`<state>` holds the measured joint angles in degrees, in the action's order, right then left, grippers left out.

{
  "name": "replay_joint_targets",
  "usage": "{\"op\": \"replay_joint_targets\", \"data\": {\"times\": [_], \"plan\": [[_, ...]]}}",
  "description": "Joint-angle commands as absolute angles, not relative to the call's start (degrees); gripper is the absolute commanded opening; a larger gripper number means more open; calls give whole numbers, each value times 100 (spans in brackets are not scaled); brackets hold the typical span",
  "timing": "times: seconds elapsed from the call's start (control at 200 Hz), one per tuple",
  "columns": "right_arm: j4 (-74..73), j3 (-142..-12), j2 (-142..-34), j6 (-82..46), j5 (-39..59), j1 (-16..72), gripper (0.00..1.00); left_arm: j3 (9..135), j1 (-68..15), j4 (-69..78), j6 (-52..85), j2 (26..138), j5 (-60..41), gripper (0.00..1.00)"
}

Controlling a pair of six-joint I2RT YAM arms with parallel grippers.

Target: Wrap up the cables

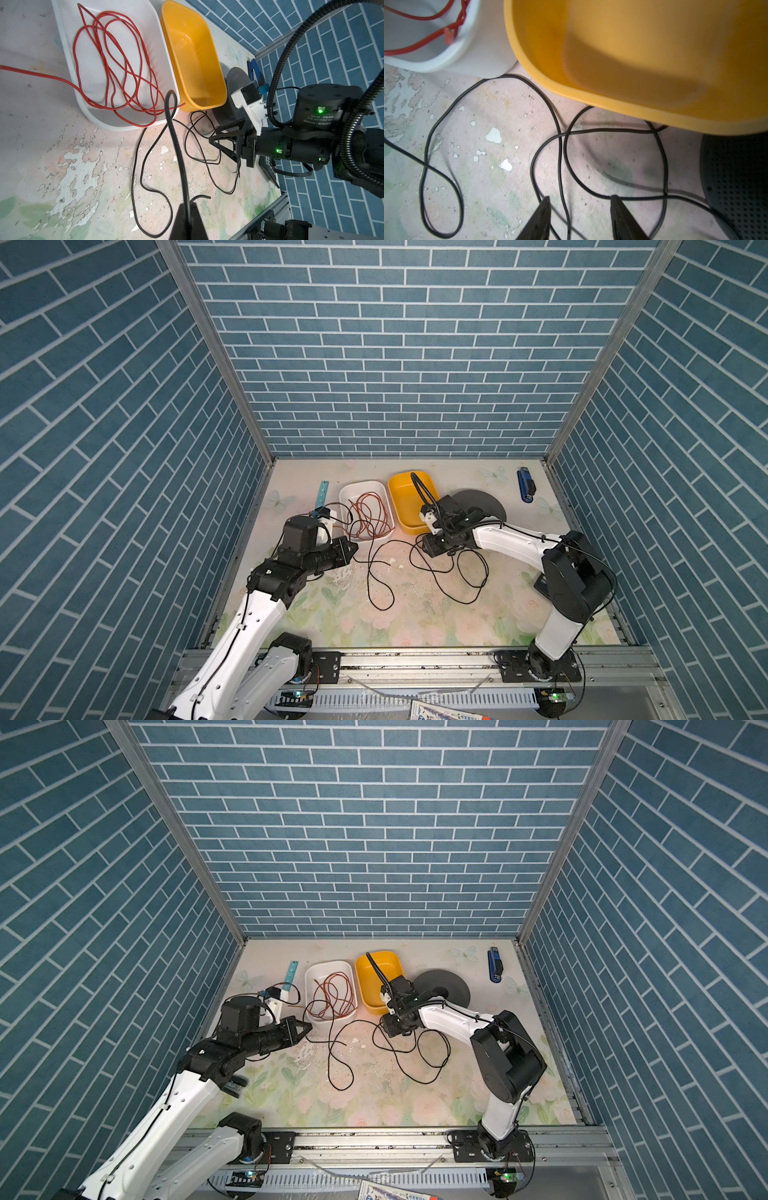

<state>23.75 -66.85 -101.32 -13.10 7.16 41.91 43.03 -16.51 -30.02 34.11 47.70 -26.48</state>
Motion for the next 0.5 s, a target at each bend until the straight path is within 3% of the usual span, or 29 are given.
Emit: {"op": "replay_joint_targets", "data": {"times": [0.0,0.28,0.435,0.495], "plan": [[2319,-6976,-10345,-991,805,4258,47,4237,-1600,-2925,3444,4668,-2733,0],[2320,-7101,-10883,-932,470,4296,35,4229,-1564,-3093,3408,4532,-2769,0],[2351,-7055,-10830,-1009,188,4313,7,4224,-1526,-3193,3387,4431,-2760,0],[2397,-6970,-10650,-1075,111,4313,0,4244,-1505,-3220,3371,4425,-2760,0]]}}
